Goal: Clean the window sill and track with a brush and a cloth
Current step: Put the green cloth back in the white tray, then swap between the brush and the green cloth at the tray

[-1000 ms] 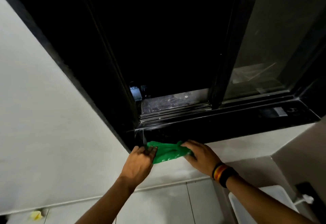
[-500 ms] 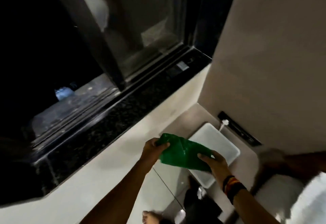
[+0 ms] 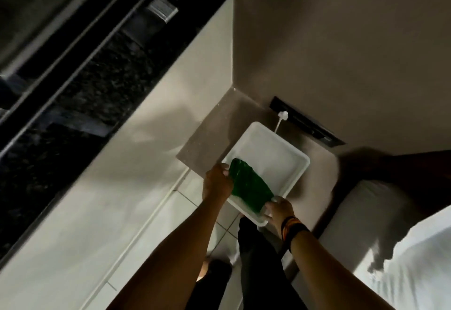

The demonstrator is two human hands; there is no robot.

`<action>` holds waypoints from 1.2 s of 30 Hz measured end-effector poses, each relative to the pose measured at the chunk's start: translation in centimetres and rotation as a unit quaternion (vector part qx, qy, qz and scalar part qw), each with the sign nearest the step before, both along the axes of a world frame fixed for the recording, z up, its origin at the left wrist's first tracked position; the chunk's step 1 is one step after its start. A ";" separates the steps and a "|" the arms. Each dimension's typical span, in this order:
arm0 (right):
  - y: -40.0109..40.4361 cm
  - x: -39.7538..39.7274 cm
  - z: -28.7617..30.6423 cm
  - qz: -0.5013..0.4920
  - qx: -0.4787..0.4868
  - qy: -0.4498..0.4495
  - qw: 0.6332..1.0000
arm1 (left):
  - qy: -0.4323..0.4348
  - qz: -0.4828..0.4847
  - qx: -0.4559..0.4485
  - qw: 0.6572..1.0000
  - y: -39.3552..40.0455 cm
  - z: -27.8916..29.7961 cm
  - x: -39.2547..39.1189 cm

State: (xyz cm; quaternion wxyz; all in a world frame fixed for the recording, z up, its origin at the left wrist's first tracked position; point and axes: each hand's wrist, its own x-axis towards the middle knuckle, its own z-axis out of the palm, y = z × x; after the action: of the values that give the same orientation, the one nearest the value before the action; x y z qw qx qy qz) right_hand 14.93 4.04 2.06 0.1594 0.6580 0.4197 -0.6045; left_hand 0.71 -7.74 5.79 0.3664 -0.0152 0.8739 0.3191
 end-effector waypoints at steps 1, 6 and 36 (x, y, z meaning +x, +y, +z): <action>0.0 -0.1 0.3 0.060 0.026 -0.013 0.998 | 0.012 -0.016 -0.001 1.000 -0.2 0.4 0.2; -0.4 -2.1 5.3 0.280 0.274 0.096 0.915 | 0.262 -0.223 0.008 0.939 -1.5 6.1 -0.9; 11.0 -12.8 15.8 0.494 0.504 0.237 0.668 | 0.460 -0.473 -0.048 0.750 5.7 20.0 -14.1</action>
State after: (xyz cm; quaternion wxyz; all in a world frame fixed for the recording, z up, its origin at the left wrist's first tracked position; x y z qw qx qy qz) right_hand 2.11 15.04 17.88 -0.0258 0.1690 0.9478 -0.2692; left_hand -13.43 -2.05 25.77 0.0227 0.5308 0.8466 0.0308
